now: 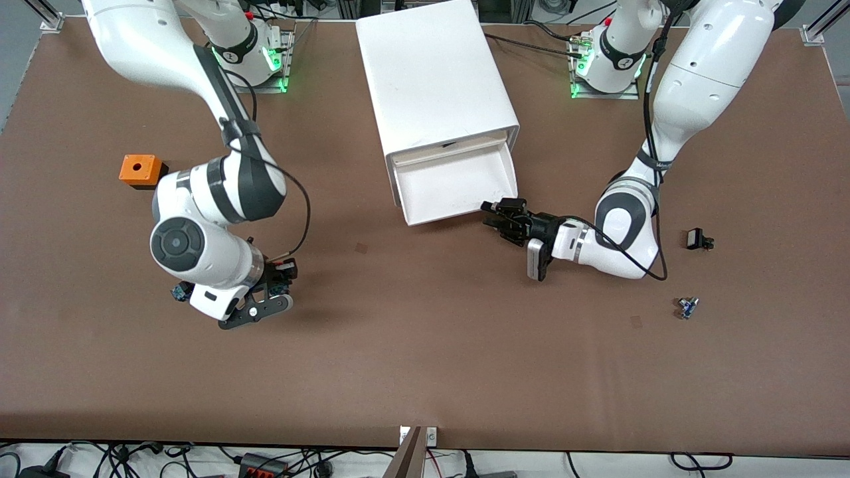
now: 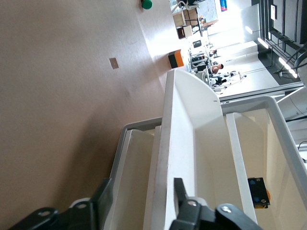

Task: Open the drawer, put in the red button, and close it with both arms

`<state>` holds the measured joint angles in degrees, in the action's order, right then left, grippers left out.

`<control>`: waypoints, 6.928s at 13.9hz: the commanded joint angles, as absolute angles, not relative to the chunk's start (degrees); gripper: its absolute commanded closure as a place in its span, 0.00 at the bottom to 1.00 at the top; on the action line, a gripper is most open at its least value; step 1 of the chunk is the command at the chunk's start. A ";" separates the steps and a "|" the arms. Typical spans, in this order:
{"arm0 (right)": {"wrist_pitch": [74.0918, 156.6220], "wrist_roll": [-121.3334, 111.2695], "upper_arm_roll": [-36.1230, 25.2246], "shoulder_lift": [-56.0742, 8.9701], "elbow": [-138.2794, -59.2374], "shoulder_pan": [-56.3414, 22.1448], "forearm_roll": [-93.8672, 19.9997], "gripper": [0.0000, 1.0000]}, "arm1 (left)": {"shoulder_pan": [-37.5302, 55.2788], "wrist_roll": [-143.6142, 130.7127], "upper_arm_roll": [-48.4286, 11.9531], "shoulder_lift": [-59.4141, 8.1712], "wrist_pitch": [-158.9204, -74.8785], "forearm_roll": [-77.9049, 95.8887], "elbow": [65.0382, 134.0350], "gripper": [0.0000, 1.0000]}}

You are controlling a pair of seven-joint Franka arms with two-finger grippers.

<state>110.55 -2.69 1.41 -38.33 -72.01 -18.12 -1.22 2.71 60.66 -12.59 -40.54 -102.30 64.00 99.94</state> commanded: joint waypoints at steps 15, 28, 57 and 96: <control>109.25 17.30 3.69 -41.13 -64.51 -43.67 -1.85 1.00 | 0.62 0.71 -12.57 -29.62 -77.97 11.03 80.77 0.00; 109.08 21.97 4.22 -46.32 -63.72 -46.93 -2.37 1.00 | -7.47 0.70 -11.16 -33.40 -86.91 -0.88 77.08 0.00; 88.95 9.93 -6.06 -30.59 -59.41 -15.04 -1.31 0.00 | 16.77 -40.95 -13.54 -32.70 -115.62 5.36 87.77 0.00; 97.30 -1.59 -2.81 -0.35 -98.00 0.09 0.96 0.00 | -2.62 -13.47 -20.83 -25.84 -82.65 -8.35 72.63 0.00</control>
